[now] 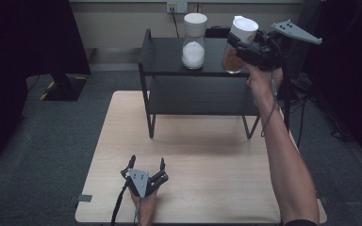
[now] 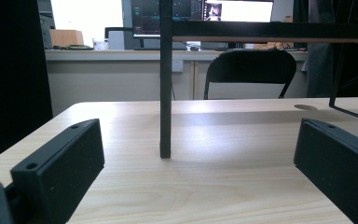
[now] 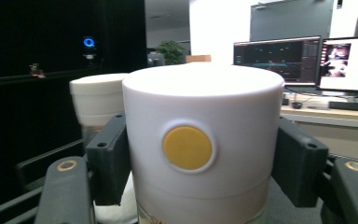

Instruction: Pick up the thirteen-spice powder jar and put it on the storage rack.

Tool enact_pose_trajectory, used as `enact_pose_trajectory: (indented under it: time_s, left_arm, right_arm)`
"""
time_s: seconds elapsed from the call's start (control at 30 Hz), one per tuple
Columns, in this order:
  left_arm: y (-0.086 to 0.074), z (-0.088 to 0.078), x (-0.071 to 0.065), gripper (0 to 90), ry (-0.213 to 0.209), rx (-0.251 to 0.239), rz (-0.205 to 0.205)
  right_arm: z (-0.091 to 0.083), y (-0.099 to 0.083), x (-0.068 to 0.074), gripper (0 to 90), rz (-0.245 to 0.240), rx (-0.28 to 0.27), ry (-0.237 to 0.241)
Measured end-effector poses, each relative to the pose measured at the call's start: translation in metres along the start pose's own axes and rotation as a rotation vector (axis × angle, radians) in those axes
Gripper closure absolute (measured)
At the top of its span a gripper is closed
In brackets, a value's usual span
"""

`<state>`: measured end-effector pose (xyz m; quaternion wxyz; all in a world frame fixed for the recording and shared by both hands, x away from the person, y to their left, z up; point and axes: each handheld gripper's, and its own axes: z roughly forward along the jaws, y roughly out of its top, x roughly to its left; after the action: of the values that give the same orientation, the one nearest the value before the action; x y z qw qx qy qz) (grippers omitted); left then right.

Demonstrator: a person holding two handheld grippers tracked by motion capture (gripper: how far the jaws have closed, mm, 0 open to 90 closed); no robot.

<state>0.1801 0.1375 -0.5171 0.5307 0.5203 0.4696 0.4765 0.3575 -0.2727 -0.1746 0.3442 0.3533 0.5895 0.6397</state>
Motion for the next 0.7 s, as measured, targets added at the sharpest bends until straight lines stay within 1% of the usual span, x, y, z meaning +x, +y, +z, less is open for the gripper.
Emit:
enact_pose_trajectory:
  time_s: [0.07, 0.17, 0.23, 0.27, 0.37, 0.43, 0.47, 0.53, 0.6, 0.63, 0.7]
  left_arm:
    - [0.0, 0.0, 0.0, 1.1, 0.0, 0.001, 0.001]
    - [0.0, 0.0, 0.0, 1.1, -0.001, -0.001, -0.001]
    - [0.0, 0.0, 0.0, 1.1, -0.002, 0.0, 0.0]
    - [0.0, 0.0, 0.0, 1.1, -0.002, 0.0, -0.001]
    - [0.0, 0.0, 0.002, 1.1, -0.009, 0.001, -0.001]
    - [0.0, 0.0, 0.002, 1.1, -0.014, 0.0, 0.0]
    - [0.0, 0.0, 0.002, 1.1, -0.014, 0.001, -0.001]
    - [0.0, 0.0, 0.003, 1.1, -0.015, -0.001, 0.0]
    - [0.0, 0.0, 0.002, 1.1, -0.012, -0.001, 0.0]
    - [0.0, 0.0, 0.002, 1.1, -0.011, 0.001, -0.002]
    - [0.0, 0.0, 0.002, 1.2, -0.008, 0.001, -0.002]
  right_arm:
    - [0.006, 0.001, 0.005, 30.3, 0.004, 0.002, -0.026]
    - [0.017, 0.004, 0.022, 30.3, 0.004, 0.021, -0.107]
    - [0.024, 0.005, 0.028, 30.3, 0.014, 0.038, -0.135]
    - [0.029, 0.006, 0.033, 30.3, 0.011, 0.048, -0.15]
    - [0.035, 0.003, 0.04, 30.3, 0.0, 0.055, -0.17]
    - [0.037, -0.003, 0.045, 30.3, -0.005, 0.035, -0.181]
    - [0.038, -0.004, 0.047, 30.3, -0.008, 0.034, -0.19]
    - [0.041, -0.006, 0.051, 30.3, -0.014, 0.04, -0.206]
    - [0.042, -0.008, 0.052, 30.3, -0.016, 0.034, -0.21]
    - [0.042, -0.007, 0.053, 30.3, -0.021, 0.04, -0.211]
    - [0.044, -0.006, 0.055, 30.3, -0.053, 0.05, -0.208]
